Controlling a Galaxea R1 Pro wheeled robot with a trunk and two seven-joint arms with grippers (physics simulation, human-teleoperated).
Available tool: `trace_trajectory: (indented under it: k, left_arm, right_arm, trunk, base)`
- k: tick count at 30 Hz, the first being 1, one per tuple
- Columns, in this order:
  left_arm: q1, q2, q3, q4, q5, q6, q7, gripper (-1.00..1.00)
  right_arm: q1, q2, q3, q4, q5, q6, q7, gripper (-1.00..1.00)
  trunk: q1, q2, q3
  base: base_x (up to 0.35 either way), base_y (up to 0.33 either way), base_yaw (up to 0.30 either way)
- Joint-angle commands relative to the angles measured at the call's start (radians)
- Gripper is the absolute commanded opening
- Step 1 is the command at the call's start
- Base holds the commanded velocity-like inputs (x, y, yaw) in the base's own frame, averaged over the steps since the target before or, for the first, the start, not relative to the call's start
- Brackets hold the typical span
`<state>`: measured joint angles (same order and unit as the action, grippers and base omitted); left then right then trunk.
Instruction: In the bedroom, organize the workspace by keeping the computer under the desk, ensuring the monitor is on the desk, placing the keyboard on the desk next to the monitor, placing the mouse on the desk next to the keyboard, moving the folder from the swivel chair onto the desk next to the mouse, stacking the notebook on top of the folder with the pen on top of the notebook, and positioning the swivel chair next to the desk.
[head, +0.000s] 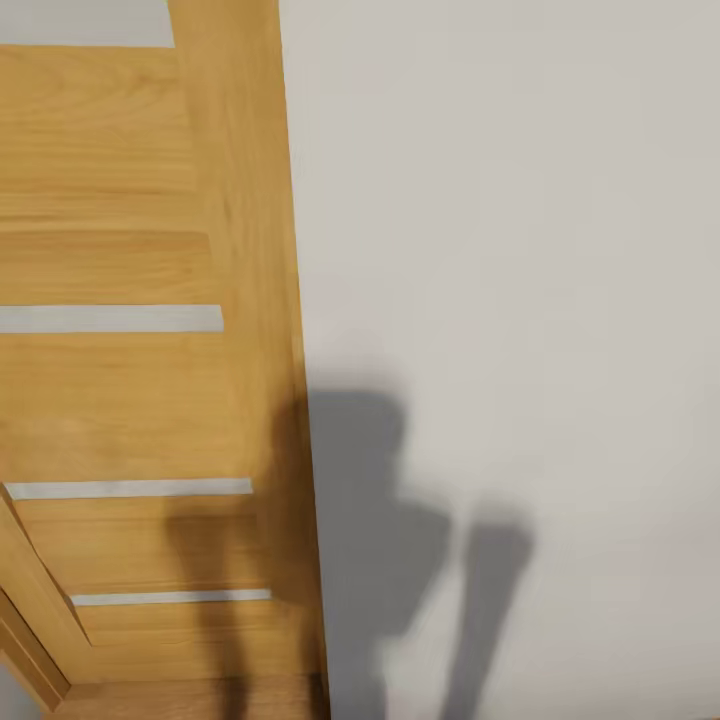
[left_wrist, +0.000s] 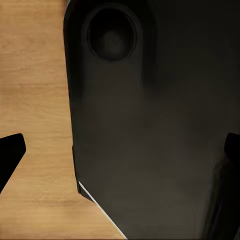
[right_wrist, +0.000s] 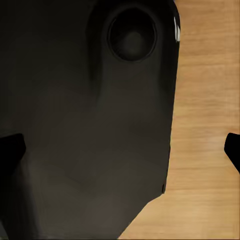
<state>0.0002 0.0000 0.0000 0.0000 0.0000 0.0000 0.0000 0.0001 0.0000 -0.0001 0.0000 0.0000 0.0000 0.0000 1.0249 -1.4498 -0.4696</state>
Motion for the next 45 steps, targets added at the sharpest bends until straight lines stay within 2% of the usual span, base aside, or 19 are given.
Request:
trace_trajectory:
  k: [1, 4, 7, 25, 26, 29, 32, 34, 36, 41, 45]
  left_arm:
    - [0.0, -0.006, 0.002, -0.006, 0.001, -0.005, 0.002, 1.0]
    - [0.0, -0.023, 0.001, -0.018, 0.0, -0.005, 0.002, 1.0]
    - [0.0, -0.034, 0.0, -0.023, 0.0, -0.005, 0.002, 1.0]
    - [0.0, -0.035, 0.001, -0.026, 0.001, -0.003, 0.003, 1.0]
    - [0.0, -0.034, 0.002, -0.026, 0.002, -0.003, 0.003, 1.0]
    - [0.0, -0.035, 0.005, -0.026, 0.002, -0.003, 0.003, 1.0]
    - [0.0, -0.035, 0.007, -0.026, 0.002, -0.003, 0.003, 1.0]
    - [0.0, -0.035, 0.005, -0.028, 0.002, -0.003, 0.002, 1.0]
    - [0.0, -0.035, 0.005, -0.029, 0.002, -0.003, 0.002, 1.0]
    - [0.0, -0.034, 0.004, -0.052, 0.002, -0.003, 0.002, 1.0]
    - [0.0, -0.034, 0.004, -0.105, 0.002, -0.003, 0.002, 1.0]
  right_arm:
    - [0.001, 0.006, 0.002, 0.006, -0.001, -0.002, 0.006, 1.0]
    - [0.001, 0.023, 0.002, 0.015, -0.001, -0.002, 0.011, 1.0]
    - [0.0, 0.039, 0.0, 0.003, 0.0, -0.011, 0.007, 1.0]
    - [-0.002, 0.044, 0.004, -0.012, 0.003, -0.112, 0.006, 1.0]
    - [-0.002, 0.044, 0.005, -0.015, 0.004, -0.18, 0.006, 1.0]
    - [-0.002, 0.044, 0.005, -0.016, 0.003, -0.181, 0.006, 1.0]
    - [-0.002, 0.044, 0.006, -0.017, 0.005, -0.219, 0.007, 1.0]
    - [-0.002, 0.044, 0.005, -0.018, 0.005, -0.282, 0.006, 1.0]
    - [-0.002, 0.045, 0.005, -0.018, 0.004, -0.313, 0.006, 1.0]
    - [-0.002, 0.046, 0.005, -0.02, 0.003, -0.353, 0.006, 1.0]
    - [-0.002, 0.046, 0.006, -0.063, 0.003, -0.364, 0.006, 1.0]
  trunk:
    - [0.0, 0.0, 0.0]
    - [0.0, 0.0, 0.0]
    - [-0.011, 0.021, 0.009]
    - [-0.08, 0.147, 0.065]
    - [-0.084, 0.154, 0.068]
    - [-0.096, 0.175, 0.078]
    - [-0.107, 0.196, 0.087]
    - [-0.115, 0.21, 0.094]
    - [-0.123, 0.224, 0.1]
    - [-0.142, 0.259, 0.115]
    - [-0.157, 0.287, 0.128]
  base:
    - [0.0, 0.0, 0.0]
    - [0.0, 0.0, 0.0]
    - [0.0, 0.0, 0.0]
    - [0.0, 0.0, 0.0]
    - [0.0, 0.0, 0.0]
    - [0.0, 0.0, 0.0]
    - [0.0, 0.0, 0.0]
    - [0.0, 0.0, 0.0]
    - [0.0, 0.0, 0.0]
    - [0.0, 0.0, 0.0]
    - [0.0, 0.0, 0.0]
